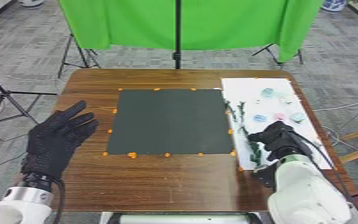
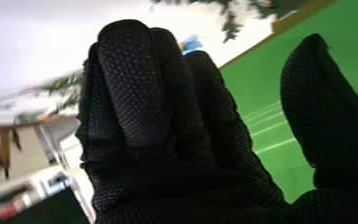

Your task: Arrange flowers

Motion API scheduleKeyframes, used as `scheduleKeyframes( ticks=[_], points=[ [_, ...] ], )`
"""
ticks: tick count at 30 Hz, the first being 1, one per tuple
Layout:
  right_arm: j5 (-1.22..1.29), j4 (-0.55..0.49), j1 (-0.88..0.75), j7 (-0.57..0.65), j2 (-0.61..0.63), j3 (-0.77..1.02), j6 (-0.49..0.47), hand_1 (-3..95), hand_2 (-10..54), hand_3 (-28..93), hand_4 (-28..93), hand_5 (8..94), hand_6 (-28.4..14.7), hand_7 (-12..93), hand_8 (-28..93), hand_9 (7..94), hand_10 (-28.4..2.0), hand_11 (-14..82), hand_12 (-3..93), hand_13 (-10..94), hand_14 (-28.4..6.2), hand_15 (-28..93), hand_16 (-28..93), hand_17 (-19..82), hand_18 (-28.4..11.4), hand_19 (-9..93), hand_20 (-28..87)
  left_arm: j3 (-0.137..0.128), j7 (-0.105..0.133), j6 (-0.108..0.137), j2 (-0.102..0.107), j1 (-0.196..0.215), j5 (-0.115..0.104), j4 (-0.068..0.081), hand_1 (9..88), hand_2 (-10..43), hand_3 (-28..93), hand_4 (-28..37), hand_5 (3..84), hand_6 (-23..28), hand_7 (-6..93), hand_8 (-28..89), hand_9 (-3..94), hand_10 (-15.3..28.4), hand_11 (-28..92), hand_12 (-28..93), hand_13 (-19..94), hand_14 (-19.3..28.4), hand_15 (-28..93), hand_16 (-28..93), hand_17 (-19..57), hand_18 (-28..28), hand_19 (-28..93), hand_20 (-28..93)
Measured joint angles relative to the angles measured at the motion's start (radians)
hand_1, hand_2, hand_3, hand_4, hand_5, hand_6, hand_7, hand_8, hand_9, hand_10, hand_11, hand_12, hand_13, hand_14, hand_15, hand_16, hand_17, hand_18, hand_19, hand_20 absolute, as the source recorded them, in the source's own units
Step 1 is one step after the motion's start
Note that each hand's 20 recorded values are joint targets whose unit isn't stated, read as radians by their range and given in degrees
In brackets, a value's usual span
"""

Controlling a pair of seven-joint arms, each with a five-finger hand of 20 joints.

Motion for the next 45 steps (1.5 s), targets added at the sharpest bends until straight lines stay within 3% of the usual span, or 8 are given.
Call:
scheduleKeyframes(
  ticks=[19,32,40,43,45],
  points=[
    [-0.165,0.112,0.123,0.064,0.004,-0.202,-0.151,32.0,-4.4,73,-21,58.8,-9.9,17,-12,65.8,-21.6,30.4,15.2,68,-14.5,68,10,33,-27.5,93,-8,0.014,0.006,0.001,0.003,-0.006,-0.003,0.000,21.4,7.4,78,-23.1,41.0,11.8,13.1,-9,33.6,22.7,32,11,23,28.4,55,-12,-10.4,27.2,59,8],
    [-0.259,0.166,0.214,0.081,0.003,-0.351,-0.268,33.5,-6.1,71,-21,61.6,-9.4,18,-12,66.4,-21.3,33.8,16.8,68,-14.0,68,11,33,-27.3,93,-8,0.022,0.031,0.001,0.018,-0.008,-0.008,0.003,21.7,7.4,78,-22.7,41.3,11.7,12.5,-8,34.2,22.6,31,11,23,28.4,54,-11,-9.9,27.2,59,7],
    [-0.277,0.222,0.336,0.075,-0.003,-0.472,-0.293,40.1,-9.3,72,-23,69.5,-5.6,25,-13,70.4,-18.0,41.5,18.7,70,-11.3,68,12,32,-25.2,93,-6,0.029,0.050,0.001,0.035,-0.019,-0.011,0.010,21.7,7.4,78,-22.8,41.3,11.8,12.4,-8,34.1,22.7,31,11,23,28.4,54,-11,-10.0,27.1,59,7],
    [-0.271,0.243,0.361,0.064,-0.012,-0.482,-0.288,45.7,-9.5,70,-26,71.9,-5.4,27,-1,71.8,-16.9,44.8,20.0,72,-10.3,68,13,33,-24.6,93,-4,0.029,0.058,0.001,0.042,-0.022,-0.013,0.011,21.5,7.5,78,-22.9,41.2,11.8,12.7,-8,33.9,22.8,32,11,23,28.4,55,-11,-10.2,27.1,59,7],
    [-0.270,0.257,0.375,0.058,-0.016,-0.486,-0.285,51.5,-9.5,68,-27,76.0,-4.3,29,2,76.1,-13.7,42.0,27.8,76,-9.0,67,15,34,-23.9,93,-2,0.029,0.063,0.001,0.046,-0.022,-0.013,0.012,21.4,7.5,78,-22.9,41.2,11.9,12.8,-9,33.8,22.8,32,11,23,28.4,55,-11,-10.3,27.2,59,7]
  ],
)
